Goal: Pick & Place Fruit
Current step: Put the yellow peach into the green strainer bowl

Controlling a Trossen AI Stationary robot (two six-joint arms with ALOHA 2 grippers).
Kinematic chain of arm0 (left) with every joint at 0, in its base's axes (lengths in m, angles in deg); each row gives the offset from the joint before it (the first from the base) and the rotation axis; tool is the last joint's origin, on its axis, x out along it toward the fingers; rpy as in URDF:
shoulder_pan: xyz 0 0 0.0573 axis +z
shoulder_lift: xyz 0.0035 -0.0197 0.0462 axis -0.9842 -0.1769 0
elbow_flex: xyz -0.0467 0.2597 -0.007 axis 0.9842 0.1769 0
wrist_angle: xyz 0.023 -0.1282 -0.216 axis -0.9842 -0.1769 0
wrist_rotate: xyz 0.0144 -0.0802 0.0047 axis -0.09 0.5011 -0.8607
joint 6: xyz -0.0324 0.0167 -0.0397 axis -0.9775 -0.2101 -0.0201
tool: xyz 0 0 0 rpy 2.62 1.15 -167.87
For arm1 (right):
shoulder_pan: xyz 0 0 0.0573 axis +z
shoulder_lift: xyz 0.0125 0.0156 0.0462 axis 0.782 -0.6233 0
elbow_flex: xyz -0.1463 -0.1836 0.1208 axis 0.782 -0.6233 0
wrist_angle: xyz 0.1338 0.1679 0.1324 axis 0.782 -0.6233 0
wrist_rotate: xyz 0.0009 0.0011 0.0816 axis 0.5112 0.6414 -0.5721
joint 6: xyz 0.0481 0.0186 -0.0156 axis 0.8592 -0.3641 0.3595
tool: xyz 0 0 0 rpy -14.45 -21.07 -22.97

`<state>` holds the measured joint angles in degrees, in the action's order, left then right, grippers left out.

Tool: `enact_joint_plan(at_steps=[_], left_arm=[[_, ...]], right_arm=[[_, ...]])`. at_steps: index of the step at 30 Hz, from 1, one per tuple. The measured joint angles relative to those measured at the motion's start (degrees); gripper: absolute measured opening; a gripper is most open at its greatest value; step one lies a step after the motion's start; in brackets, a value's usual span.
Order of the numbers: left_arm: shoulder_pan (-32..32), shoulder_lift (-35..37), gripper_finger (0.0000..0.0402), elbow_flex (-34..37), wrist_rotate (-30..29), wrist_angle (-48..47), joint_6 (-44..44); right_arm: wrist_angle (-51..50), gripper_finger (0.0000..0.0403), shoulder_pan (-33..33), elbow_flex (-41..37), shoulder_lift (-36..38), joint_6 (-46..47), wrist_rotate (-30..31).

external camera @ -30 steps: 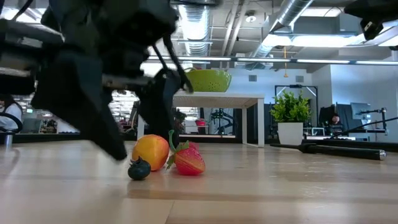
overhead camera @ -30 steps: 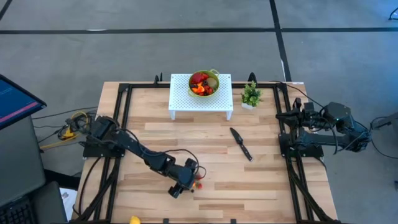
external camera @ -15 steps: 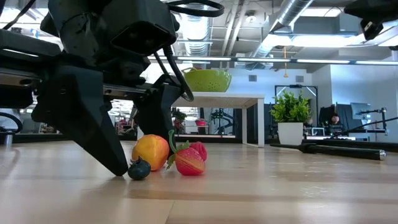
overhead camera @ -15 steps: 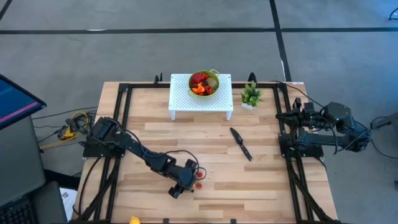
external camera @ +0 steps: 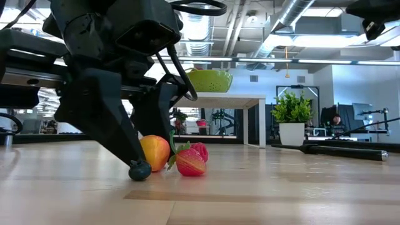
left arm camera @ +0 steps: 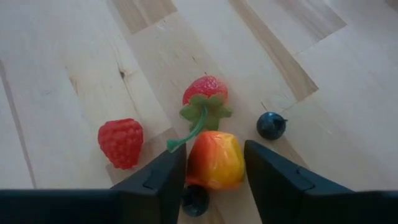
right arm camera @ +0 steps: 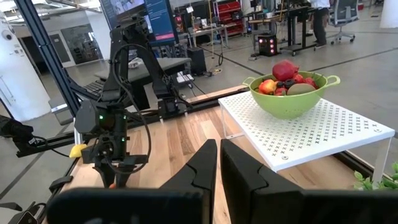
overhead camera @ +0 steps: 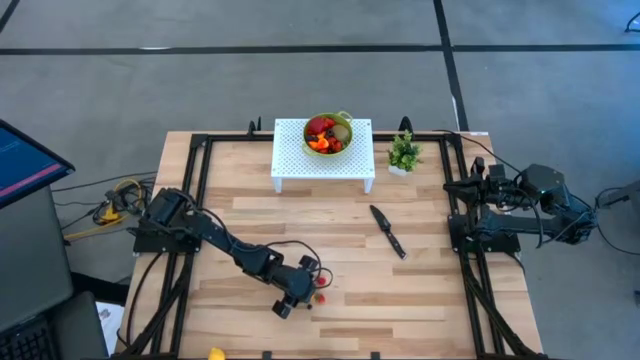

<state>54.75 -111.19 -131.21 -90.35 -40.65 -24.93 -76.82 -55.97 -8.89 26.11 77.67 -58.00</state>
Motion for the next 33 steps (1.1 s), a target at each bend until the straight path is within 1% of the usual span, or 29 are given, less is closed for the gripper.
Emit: enact_joint_plan(at_steps=[9, 17, 21, 26, 29, 33], left_arm=[[0.0, 0.0, 0.0114, 0.0, 0.0, 0.1, 0.0], [0.1, 0.8, 0.0114, 0.0, 0.0, 0.1, 0.3], [0.8, 5.8, 0.0115, 0.0, -0.7, 0.3, 0.8], [4.5, 15.2, 0.0115, 0.0, -2.4, 2.0, 2.3], [7.9, 20.6, 0.0115, 0.0, -2.4, 6.2, 3.4], [13.4, 26.3, 0.0115, 0.0, -2.4, 15.9, 3.4]], right_arm=[[0.0, 0.0017, 0.0, 0.0, 0.0, 0.0, 0.0], [0.0, 0.0017, 0.0, 0.0, 0.0, 0.0, 0.0], [0.0, 0.0017, 0.0, 0.0, 0.0, 0.0, 0.0], [0.0, 0.0017, 0.0, 0.0, 0.0, 0.0, 0.0], [0.0, 0.0017, 0.0, 0.0, 0.0, 0.0, 0.0], [0.0, 0.0017, 0.0, 0.0, 0.0, 0.0, 0.0]])
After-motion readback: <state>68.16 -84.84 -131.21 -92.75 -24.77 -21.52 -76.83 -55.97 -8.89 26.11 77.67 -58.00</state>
